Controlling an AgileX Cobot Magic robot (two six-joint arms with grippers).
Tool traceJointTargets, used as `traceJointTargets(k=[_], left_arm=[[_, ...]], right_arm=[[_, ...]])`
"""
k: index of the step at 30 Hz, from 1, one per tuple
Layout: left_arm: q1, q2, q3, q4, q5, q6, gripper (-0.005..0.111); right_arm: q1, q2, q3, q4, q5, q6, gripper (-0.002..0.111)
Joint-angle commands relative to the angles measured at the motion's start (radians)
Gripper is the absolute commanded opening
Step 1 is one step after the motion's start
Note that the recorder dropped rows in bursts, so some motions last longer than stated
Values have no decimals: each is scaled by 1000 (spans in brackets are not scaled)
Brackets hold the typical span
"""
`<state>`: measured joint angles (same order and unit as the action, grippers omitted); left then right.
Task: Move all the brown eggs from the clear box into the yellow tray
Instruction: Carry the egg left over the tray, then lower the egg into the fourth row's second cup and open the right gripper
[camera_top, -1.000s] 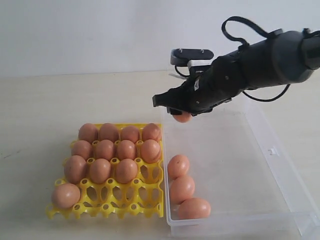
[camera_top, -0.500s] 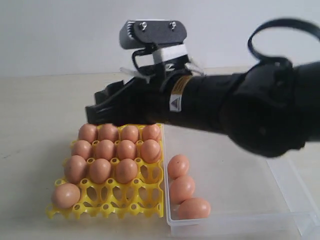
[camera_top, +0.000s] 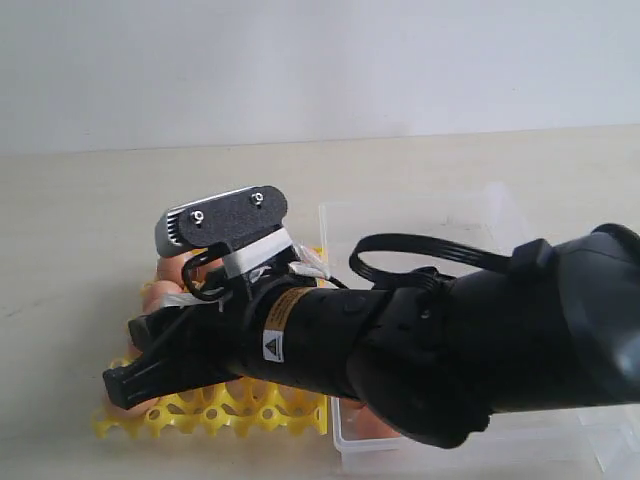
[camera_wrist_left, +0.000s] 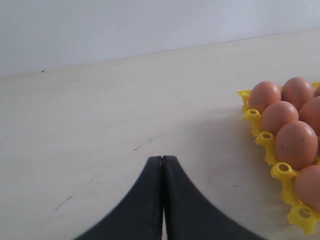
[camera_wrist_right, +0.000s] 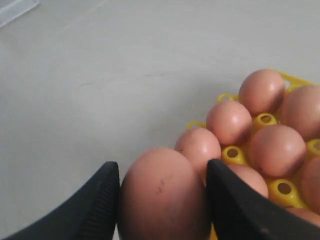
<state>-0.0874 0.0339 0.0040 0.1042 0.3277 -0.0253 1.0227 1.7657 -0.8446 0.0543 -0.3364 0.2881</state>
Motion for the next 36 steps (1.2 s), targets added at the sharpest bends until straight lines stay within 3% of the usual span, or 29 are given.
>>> traceJointTargets(k=[1, 3, 19, 29, 36], left_arm=[[-3, 2, -4, -2, -12, -4, 0], [-3, 2, -4, -2, -12, -4, 0], [-3, 2, -4, -2, -12, -4, 0], [-3, 2, -4, -2, -12, -4, 0], [-3, 2, -4, -2, -12, -4, 0]], right_arm=[[1, 24, -94, -6, 172, 9, 0], [1, 52, -119, -6, 201, 9, 0], [1, 145, -31, 0, -179, 116, 0], [1, 176, -10, 0, -241, 73, 0], [1, 203, -10, -4, -236, 160, 0]])
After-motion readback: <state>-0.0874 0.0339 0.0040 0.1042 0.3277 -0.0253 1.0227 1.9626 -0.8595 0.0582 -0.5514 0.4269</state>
